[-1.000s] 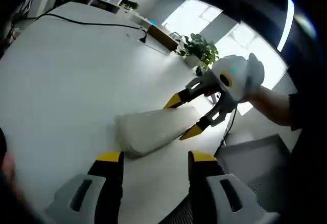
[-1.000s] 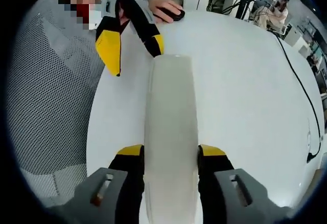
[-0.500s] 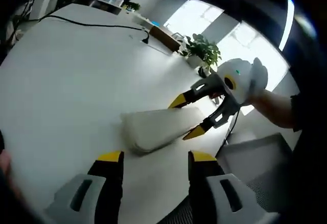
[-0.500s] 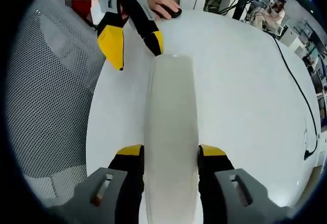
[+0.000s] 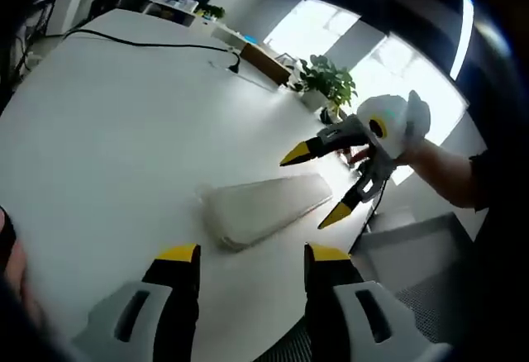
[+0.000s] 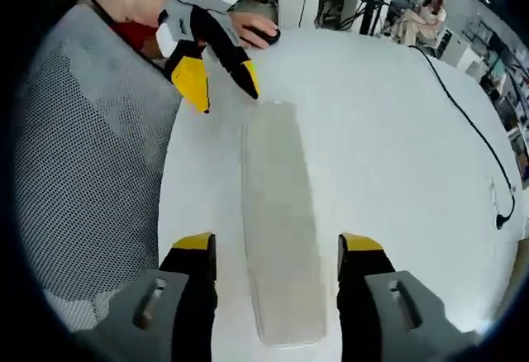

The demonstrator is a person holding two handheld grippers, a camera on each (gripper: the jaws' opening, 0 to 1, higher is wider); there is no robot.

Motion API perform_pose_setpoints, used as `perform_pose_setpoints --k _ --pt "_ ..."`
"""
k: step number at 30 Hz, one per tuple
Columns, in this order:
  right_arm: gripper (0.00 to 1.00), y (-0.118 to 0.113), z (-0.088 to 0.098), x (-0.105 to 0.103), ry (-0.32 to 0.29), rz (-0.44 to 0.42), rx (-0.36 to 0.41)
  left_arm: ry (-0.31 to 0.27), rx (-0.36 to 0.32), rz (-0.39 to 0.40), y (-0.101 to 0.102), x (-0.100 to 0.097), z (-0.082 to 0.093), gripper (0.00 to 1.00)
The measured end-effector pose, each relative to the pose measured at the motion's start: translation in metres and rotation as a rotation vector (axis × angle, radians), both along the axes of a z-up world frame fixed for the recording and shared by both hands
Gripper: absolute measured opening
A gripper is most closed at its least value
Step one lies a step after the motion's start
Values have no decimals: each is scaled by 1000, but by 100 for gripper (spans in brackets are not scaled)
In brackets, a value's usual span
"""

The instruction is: Arrange the utensils inside the cutlery case until each visible utensil rests in its matching compartment.

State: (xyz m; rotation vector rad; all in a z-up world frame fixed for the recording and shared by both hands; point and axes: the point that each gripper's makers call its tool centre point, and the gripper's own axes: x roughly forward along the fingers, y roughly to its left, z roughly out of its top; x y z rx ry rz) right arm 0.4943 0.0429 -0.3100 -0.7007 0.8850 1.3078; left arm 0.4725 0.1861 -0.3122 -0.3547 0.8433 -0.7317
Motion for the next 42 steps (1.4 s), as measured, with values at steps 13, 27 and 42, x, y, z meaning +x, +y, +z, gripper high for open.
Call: perform_pose_setpoints --k 13,27,42 --pt "0 -76 -12 -5 16 -291 -109 -98 123 -169 -26 20 11 1" --pt "0 -73 -19 0 11 -262 -197 -91 253 -246 -24 22 -14 1" --pt "0 -70 -6 15 66 -408 -158 -138 348 -275 -22 26 -13 1"
